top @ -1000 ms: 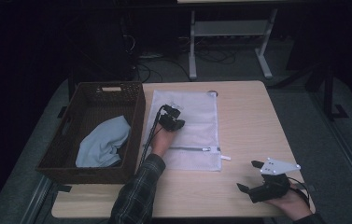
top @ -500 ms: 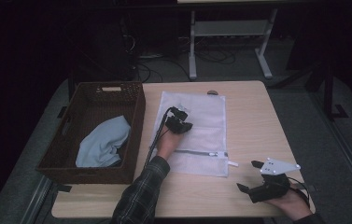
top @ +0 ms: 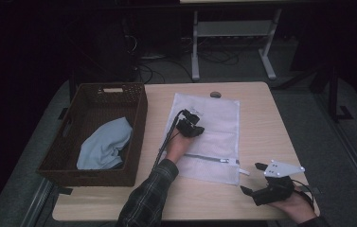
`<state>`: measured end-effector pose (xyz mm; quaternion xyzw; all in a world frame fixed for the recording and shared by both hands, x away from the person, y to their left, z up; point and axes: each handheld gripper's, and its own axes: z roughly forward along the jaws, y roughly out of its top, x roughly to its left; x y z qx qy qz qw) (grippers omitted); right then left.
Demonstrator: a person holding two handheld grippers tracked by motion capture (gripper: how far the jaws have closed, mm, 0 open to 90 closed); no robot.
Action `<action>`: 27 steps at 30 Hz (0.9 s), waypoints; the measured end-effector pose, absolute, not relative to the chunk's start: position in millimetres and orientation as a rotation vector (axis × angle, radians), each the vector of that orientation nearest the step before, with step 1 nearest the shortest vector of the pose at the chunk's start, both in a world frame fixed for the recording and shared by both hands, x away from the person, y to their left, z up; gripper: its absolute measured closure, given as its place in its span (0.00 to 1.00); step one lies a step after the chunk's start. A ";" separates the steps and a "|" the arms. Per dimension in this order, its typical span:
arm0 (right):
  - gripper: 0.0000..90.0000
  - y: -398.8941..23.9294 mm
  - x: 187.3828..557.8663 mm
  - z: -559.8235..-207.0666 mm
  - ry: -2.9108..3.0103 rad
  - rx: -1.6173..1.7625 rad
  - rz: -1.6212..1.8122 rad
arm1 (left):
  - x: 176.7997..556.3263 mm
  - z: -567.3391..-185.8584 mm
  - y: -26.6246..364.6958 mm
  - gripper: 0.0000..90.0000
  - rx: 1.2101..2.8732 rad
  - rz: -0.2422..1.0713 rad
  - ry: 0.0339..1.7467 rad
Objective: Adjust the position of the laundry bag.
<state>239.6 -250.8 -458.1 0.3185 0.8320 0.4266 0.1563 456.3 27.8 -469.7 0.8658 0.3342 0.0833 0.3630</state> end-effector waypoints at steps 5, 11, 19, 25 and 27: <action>0.02 -250.6 239.6 -458.0 2.382 0.911 1.222 | 455.2 -470.2 19.6 1.00 2.229 0.201 0.838; 0.02 -250.6 239.5 -458.0 2.383 0.911 1.223 | 453.5 -470.3 8.9 1.00 2.237 0.186 0.813; 0.02 -250.4 239.5 -457.9 2.385 0.907 1.223 | 451.0 -470.0 -5.7 1.00 2.257 0.173 0.774; 0.02 -250.3 239.4 -457.8 2.385 0.908 1.225 | 448.3 -470.9 -19.3 1.00 2.254 0.156 0.746; 0.02 -250.3 239.4 -457.8 2.385 0.907 1.225 | 447.4 -470.9 -24.6 1.00 2.258 0.153 0.737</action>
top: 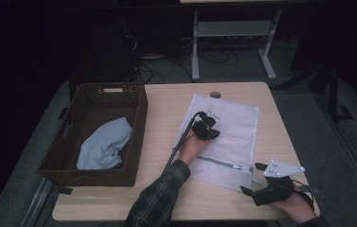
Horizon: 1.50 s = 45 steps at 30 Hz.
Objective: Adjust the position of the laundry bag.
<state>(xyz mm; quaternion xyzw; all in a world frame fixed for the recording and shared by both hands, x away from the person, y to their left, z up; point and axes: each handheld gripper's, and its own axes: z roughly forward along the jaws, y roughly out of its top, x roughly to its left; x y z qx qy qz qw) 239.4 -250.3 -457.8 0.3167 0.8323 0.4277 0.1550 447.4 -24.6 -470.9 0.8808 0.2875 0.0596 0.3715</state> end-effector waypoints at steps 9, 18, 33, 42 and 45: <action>0.02 -250.4 239.3 -457.6 2.385 0.907 1.228 | 444.1 -471.0 -44.0 1.00 2.271 0.139 0.694; 0.02 -250.5 239.1 -457.5 2.386 0.906 1.230 | 439.4 -471.7 -58.5 1.00 2.272 0.120 0.667; 0.02 -251.0 239.5 -457.9 2.386 0.908 1.226 | 438.6 -465.1 -52.2 0.68 2.246 0.086 0.670; 0.02 -250.4 239.5 -458.2 2.389 0.905 1.222 | 433.0 -453.9 -35.8 0.44 2.261 0.045 0.666; 0.02 -250.2 239.7 -458.6 2.391 0.904 1.221 | 428.4 -450.3 -27.6 0.37 2.263 0.048 0.666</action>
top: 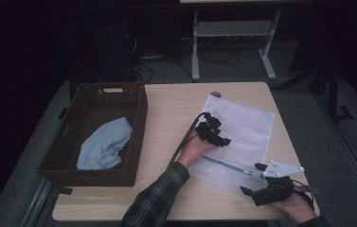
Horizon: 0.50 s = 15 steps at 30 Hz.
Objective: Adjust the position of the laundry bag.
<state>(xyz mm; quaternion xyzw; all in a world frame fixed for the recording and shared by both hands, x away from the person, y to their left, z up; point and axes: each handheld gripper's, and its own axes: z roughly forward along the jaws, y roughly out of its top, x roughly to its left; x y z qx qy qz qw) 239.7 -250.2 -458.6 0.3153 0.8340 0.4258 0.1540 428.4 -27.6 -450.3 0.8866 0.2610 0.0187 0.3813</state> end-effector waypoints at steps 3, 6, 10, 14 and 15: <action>0.02 -250.2 239.9 -458.7 2.389 0.906 1.222 | 424.3 -448.2 -20.4 0.33 2.259 0.053 0.668; 0.02 -250.2 239.8 -458.7 2.389 0.910 1.220 | 420.3 -445.5 -13.3 0.29 2.271 0.059 0.669; 0.02 -250.0 240.1 -458.9 2.391 0.911 1.215 | 413.3 -441.2 -1.8 0.21 2.277 0.074 0.670; 0.02 -249.8 240.2 -459.2 2.392 0.908 1.213 | 406.6 -437.5 8.8 0.17 2.269 0.092 0.678; 0.02 -249.8 240.3 -459.3 2.392 0.909 1.213 | 404.1 -436.1 12.7 0.16 2.268 0.091 0.681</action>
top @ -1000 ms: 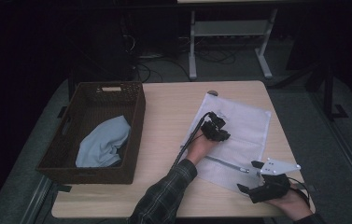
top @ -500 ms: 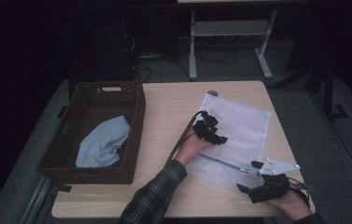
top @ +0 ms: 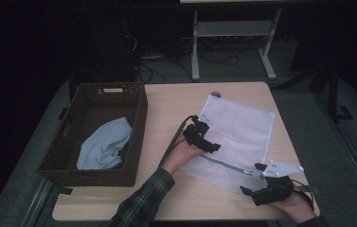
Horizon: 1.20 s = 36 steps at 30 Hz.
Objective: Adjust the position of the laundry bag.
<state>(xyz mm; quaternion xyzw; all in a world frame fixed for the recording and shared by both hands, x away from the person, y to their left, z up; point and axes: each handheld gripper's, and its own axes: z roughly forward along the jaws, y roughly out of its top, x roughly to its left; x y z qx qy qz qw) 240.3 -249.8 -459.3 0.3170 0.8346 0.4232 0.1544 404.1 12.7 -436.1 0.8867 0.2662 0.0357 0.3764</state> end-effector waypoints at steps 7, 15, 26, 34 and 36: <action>0.02 -250.0 240.5 -459.6 2.391 0.914 1.206 | 387.8 -428.5 34.7 0.08 2.286 0.129 0.674; 0.02 -249.5 240.8 -460.0 2.390 0.916 1.200 | 367.7 -423.1 61.5 0.03 2.288 0.160 0.680; 0.02 -249.6 242.2 -460.7 2.388 0.930 1.192 | 328.5 -430.1 96.3 0.03 2.278 0.195 0.724; 0.02 -250.2 243.2 -461.3 2.389 0.935 1.192 | 305.9 -435.1 109.5 0.03 2.262 0.190 0.735; 0.02 -250.9 243.5 -461.1 2.389 0.941 1.192 | 300.3 -436.3 112.0 0.03 2.264 0.190 0.730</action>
